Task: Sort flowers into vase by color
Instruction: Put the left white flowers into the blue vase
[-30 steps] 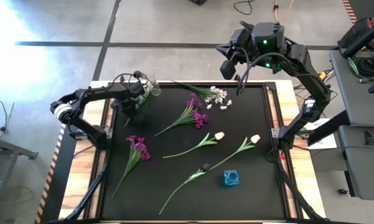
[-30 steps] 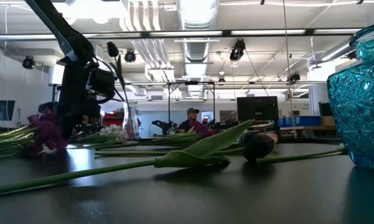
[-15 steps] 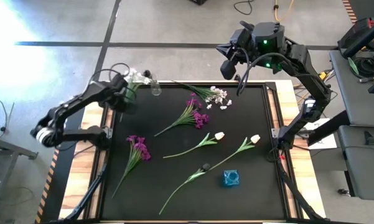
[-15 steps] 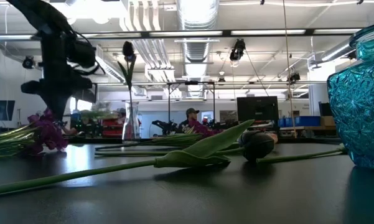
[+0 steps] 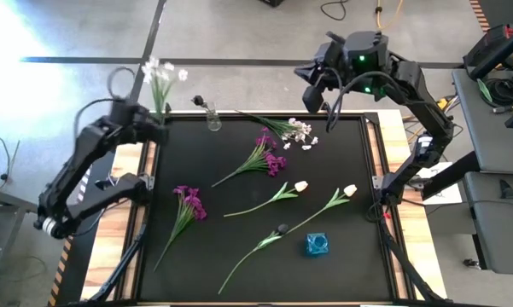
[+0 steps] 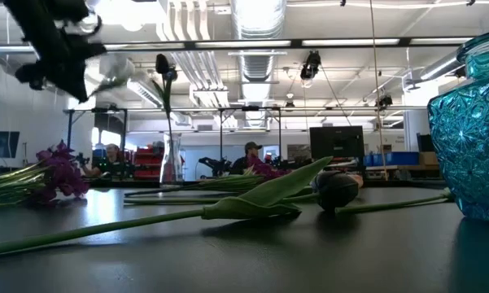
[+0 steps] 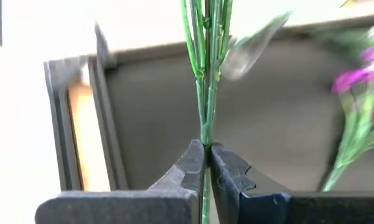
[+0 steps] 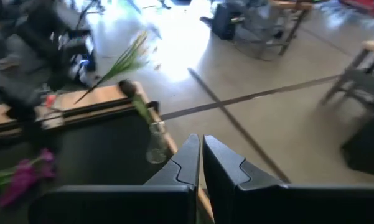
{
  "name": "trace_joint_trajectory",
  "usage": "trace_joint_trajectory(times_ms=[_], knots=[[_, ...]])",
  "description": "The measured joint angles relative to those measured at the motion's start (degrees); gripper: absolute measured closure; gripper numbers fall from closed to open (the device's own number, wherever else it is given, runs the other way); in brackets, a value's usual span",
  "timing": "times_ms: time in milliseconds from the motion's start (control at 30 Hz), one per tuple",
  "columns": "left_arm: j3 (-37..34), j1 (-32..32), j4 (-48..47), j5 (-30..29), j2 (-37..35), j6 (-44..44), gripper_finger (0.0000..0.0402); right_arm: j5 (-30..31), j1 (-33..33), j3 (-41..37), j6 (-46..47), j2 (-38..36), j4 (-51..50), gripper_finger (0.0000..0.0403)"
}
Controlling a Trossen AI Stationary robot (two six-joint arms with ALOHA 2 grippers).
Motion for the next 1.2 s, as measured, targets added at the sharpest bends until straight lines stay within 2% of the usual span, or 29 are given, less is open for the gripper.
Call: trace_joint_trajectory(times_ms=[133,267,367,500,700,867,1067,1200], knots=[[7.45,0.0,2.5,2.19,-4.54,4.91,0.0402,-6.76,0.0,-2.56,-0.75,0.0,0.13,0.039],[12.63,-0.01,7.14,14.57,-9.24,8.71,0.0402,-8.87,0.84,-6.94,0.0,-0.48,3.55,0.039],[13.59,-0.04,12.31,23.59,-12.44,8.52,0.0402,-10.21,2.56,-11.4,0.23,-0.72,9.23,0.039],[11.64,-0.04,19.36,30.23,-14.73,5.26,0.0402,-13.18,5.19,-17.36,2.15,-0.72,19.77,0.039],[6.42,-0.09,28.3,35.48,-13.97,1.3,0.0401,-13.33,7.79,-23.59,10.6,0.2,34.92,0.039],[3.48,-1.56,35.56,39.54,-10.92,-0.13,0.0401,-13.2,9.26,-24.54,14.61,1.94,39.44,0.039],[3.28,-8.17,44.32,39.27,-6.11,0.15,0.0401,-13.23,10.47,-20.49,16.15,5.22,38.97,0.0384],[3.28,-15.4,49.67,35.53,-2.17,1.32,0.0401,-13.2,10.64,-17.91,16.54,6.21,39.08,0.035]])
